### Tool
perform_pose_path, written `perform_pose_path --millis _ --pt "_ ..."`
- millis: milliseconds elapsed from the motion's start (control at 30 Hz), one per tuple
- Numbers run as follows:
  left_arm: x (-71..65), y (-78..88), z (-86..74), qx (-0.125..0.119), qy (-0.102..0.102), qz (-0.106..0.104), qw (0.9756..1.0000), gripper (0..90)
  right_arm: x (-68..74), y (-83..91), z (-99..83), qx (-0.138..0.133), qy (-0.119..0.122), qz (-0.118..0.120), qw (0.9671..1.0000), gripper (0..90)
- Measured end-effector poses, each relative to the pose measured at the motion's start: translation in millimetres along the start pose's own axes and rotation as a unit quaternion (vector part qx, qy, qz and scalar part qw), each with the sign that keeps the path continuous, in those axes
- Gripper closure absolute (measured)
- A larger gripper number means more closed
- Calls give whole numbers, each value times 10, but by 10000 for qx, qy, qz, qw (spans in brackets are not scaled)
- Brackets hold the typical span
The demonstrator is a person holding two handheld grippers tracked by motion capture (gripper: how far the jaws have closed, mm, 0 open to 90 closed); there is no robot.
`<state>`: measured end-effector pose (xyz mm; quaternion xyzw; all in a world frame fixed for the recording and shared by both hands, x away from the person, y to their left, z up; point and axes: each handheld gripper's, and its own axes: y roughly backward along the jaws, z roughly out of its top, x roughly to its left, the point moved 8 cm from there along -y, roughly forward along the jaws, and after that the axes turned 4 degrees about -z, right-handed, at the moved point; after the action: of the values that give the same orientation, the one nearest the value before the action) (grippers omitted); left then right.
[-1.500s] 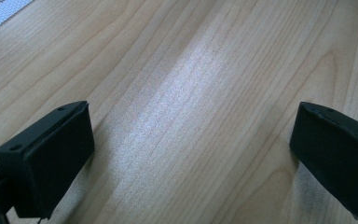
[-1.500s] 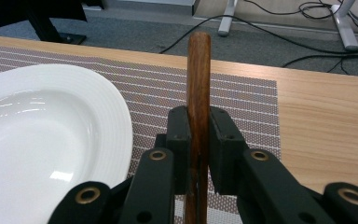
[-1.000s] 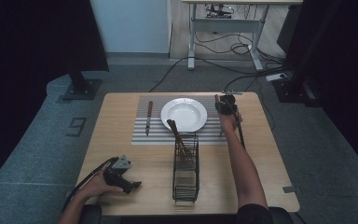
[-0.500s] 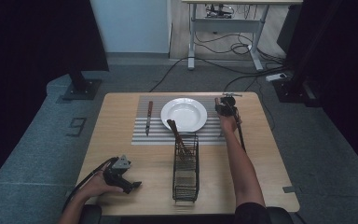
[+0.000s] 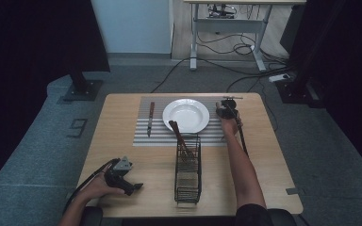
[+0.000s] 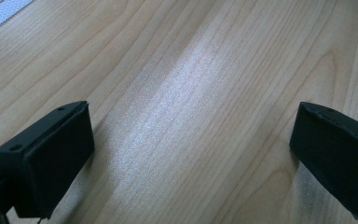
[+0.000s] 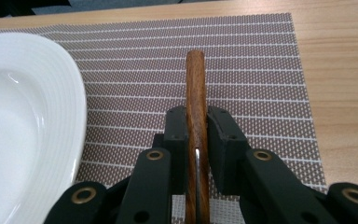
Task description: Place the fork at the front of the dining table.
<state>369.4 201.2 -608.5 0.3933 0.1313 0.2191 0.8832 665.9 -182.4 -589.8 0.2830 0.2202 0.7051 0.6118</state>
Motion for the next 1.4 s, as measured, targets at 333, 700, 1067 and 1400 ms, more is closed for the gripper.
perform_pose_path --millis 333,700,1067,1400 --pt "0 0 0 0 0 1 10000 0 6 -8 -15 22 70 -15 10000 785" --pt "-1 0 0 0 2 4 10000 0 -82 11 -18 75 13 -33 10000 759" --pt "-1 0 0 -1 3 4 10000 0 -157 11 -21 100 -280 189 9994 794" --pt "-1 0 0 -2 3 5 10000 0 -233 10 -76 258 -117 159 9995 674"
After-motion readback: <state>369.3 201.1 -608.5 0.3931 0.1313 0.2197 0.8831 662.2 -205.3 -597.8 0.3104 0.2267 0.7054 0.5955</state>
